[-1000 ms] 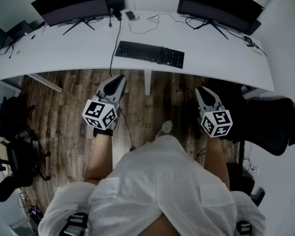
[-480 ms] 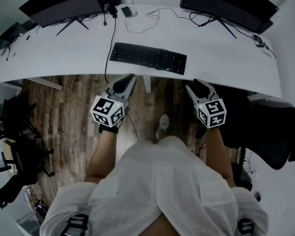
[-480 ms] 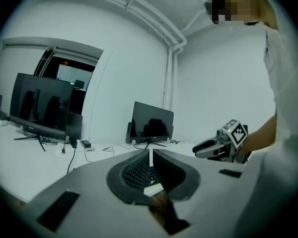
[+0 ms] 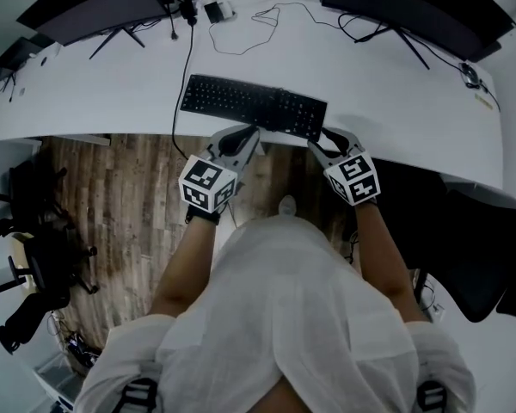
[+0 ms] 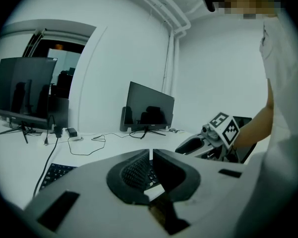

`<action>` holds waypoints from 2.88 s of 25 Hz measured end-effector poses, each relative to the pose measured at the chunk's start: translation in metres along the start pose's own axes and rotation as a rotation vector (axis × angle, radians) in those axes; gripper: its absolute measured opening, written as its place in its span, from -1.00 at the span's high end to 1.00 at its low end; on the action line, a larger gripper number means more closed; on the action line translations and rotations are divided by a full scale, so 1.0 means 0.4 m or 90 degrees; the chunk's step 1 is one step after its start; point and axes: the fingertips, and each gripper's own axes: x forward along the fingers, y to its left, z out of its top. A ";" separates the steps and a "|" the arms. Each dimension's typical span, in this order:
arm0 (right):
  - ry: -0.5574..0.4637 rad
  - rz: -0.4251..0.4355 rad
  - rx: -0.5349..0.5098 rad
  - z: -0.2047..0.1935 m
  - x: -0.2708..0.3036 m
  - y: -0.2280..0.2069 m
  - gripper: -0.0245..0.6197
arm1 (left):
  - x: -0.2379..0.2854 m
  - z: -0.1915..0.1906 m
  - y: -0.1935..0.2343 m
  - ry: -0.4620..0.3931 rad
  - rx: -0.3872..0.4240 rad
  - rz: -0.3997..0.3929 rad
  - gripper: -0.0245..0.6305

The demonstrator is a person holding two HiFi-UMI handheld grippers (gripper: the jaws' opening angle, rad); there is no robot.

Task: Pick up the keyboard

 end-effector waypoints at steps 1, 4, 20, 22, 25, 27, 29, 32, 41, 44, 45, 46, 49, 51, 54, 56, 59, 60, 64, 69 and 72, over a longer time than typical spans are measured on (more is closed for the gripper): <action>0.007 0.010 0.002 -0.001 0.021 -0.007 0.40 | 0.014 -0.001 0.007 0.002 0.000 0.003 0.86; 0.046 0.040 0.006 -0.015 0.090 -0.013 0.36 | 0.038 -0.015 0.029 0.015 -0.006 0.012 0.86; 0.263 0.029 0.181 -0.080 0.362 0.005 0.17 | 0.037 -0.077 0.235 0.057 -0.048 0.007 0.86; 0.272 0.003 0.200 -0.068 0.380 0.004 0.17 | 0.039 -0.080 0.261 0.061 -0.052 -0.006 0.86; 0.280 -0.030 0.246 -0.050 0.412 0.002 0.17 | 0.048 -0.076 0.295 0.066 -0.047 -0.029 0.86; 0.280 -0.047 0.270 -0.039 0.432 0.007 0.20 | 0.051 -0.073 0.318 0.068 -0.044 -0.043 0.86; 0.280 -0.065 0.283 -0.031 0.451 0.011 0.23 | 0.053 -0.068 0.339 0.070 -0.040 -0.055 0.86; 0.293 -0.102 0.285 -0.031 0.467 0.009 0.33 | 0.052 -0.068 0.358 0.076 -0.035 -0.070 0.86; 0.319 -0.126 0.291 -0.029 0.470 0.004 0.83 | 0.043 -0.087 0.364 0.098 -0.030 -0.098 0.86; 0.322 -0.090 0.326 -0.036 0.462 0.018 0.85 | 0.043 -0.097 0.339 0.104 -0.030 -0.107 0.86; 0.325 -0.076 0.331 -0.038 0.459 0.025 0.85 | 0.044 -0.102 0.329 0.107 -0.029 -0.109 0.86; 0.329 -0.062 0.333 -0.039 0.455 0.033 0.85 | 0.044 -0.109 0.320 0.111 -0.029 -0.111 0.86; 0.343 -0.031 0.325 -0.053 0.440 0.054 0.85 | 0.043 -0.126 0.286 0.121 -0.033 -0.113 0.86; 0.351 -0.014 0.322 -0.064 0.425 0.065 0.84 | 0.041 -0.136 0.263 0.125 -0.038 -0.112 0.86; 0.362 0.000 0.314 -0.084 0.392 0.066 0.84 | 0.040 -0.152 0.225 0.127 -0.047 -0.107 0.86; 0.371 0.009 0.300 -0.101 0.366 0.057 0.84 | 0.039 -0.167 0.196 0.132 -0.054 -0.104 0.86; 0.390 0.024 0.278 -0.130 0.324 0.031 0.84 | 0.041 -0.195 0.151 0.142 -0.071 -0.100 0.86; 0.399 0.028 0.270 -0.141 0.309 0.021 0.84 | 0.044 -0.204 0.135 0.144 -0.081 -0.101 0.86; 0.425 0.035 0.232 -0.182 0.253 -0.016 0.84 | 0.058 -0.253 0.063 0.176 -0.116 -0.116 0.86; 0.428 0.035 0.203 -0.204 0.220 -0.038 0.83 | 0.083 -0.320 -0.011 0.216 -0.219 -0.125 0.86; 0.428 0.042 0.195 -0.210 0.213 -0.037 0.83 | 0.120 -0.335 -0.049 0.170 -0.409 -0.136 0.84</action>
